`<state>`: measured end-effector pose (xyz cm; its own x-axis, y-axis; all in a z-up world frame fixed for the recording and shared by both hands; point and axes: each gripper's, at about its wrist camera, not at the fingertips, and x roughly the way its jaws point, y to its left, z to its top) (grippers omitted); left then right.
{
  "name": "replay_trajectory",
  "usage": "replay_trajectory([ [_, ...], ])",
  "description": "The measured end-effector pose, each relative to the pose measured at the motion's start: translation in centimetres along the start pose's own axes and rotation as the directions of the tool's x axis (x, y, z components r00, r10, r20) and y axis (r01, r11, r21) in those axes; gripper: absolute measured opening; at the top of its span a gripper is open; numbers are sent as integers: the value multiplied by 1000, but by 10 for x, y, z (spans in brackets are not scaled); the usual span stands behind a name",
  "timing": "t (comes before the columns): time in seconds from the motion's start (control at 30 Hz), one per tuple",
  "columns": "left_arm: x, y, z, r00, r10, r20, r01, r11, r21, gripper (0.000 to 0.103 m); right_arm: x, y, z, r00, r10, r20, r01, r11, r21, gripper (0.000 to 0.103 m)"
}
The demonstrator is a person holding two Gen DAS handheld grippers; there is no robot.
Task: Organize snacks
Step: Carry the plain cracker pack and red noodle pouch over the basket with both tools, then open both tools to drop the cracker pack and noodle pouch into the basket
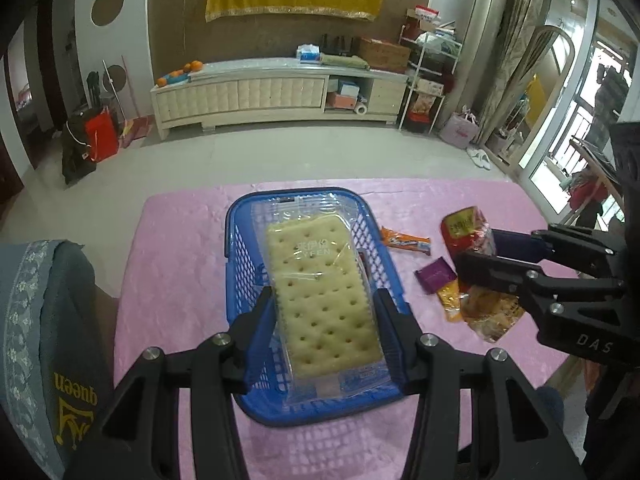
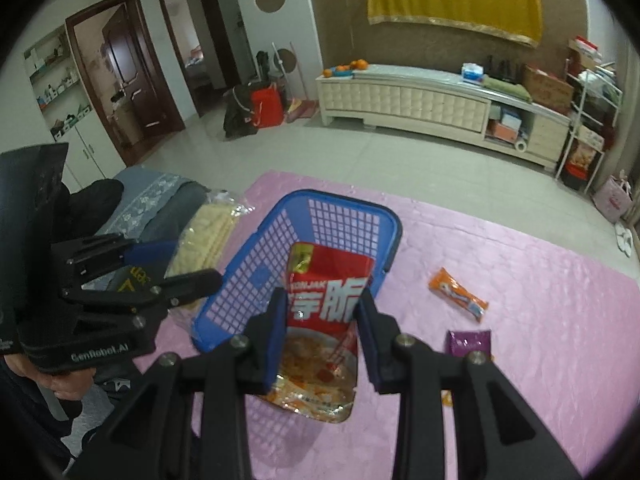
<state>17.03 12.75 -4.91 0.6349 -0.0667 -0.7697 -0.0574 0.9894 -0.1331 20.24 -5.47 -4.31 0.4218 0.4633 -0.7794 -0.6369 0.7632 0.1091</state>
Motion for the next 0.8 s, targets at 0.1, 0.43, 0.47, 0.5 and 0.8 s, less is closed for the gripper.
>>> replay_trajectory([
  [0.1,23,8,4,999,2,-35,-2,1000,-9,46,28,-5,6,999,4,-39,-4,1000,-2,38],
  [0.43,78,25,22,994,-29,-101,25,999,-38,46,94,-24,31,994,12,-110,-10,1000,22,39],
  [0.47,83,26,23,994,-28,-108,24,999,-42,46,98,-24,32,993,9,-117,-7,1000,15,39],
  [0.5,87,27,24,993,-24,-112,19,999,-45,47,101,-24,33,992,7,-122,-5,1000,14,39],
  [0.8,92,35,26,994,-33,-105,24,996,-83,62,112,-26,38,991,-19,-134,21,1000,9,76],
])
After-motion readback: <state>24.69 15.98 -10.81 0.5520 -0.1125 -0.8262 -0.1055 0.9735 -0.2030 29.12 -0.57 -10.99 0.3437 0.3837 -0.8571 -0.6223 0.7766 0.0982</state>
